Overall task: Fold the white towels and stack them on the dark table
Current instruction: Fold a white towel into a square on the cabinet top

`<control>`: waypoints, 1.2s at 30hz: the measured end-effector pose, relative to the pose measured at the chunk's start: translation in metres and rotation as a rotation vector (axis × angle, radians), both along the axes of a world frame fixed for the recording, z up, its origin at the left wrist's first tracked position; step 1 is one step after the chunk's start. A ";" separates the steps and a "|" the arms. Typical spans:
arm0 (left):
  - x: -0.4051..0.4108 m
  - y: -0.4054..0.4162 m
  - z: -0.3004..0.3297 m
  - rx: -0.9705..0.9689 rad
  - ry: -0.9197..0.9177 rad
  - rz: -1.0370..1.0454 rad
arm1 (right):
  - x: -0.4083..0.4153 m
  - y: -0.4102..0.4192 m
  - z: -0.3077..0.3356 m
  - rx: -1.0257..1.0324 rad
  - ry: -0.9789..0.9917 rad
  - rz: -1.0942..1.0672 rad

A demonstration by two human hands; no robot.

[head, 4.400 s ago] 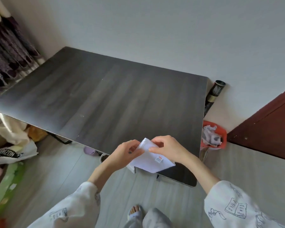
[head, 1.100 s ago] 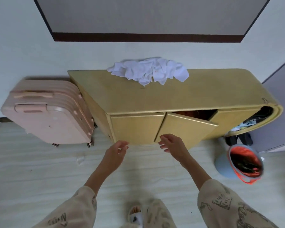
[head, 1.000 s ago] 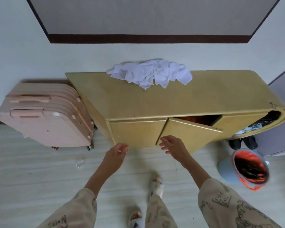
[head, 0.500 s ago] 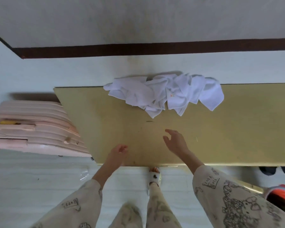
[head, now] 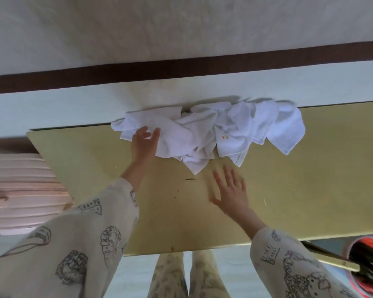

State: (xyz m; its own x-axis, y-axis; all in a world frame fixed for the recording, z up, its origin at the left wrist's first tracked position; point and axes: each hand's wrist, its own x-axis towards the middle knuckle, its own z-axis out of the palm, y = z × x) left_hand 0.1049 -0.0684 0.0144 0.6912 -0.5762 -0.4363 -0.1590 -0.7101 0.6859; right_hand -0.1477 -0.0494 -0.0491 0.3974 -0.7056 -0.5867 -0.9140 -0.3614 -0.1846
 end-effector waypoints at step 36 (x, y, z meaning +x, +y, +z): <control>-0.002 0.007 0.186 -0.277 -0.058 -0.853 | 0.046 -0.058 0.184 0.070 -0.978 -0.532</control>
State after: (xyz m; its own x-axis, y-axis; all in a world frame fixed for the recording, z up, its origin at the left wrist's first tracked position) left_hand 0.1027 -0.0617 0.2001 -0.0030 -0.9832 -0.1827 -0.5960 -0.1449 0.7898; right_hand -0.1016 -0.1070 0.1351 0.3667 -0.9010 -0.2317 -0.3993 0.0725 -0.9140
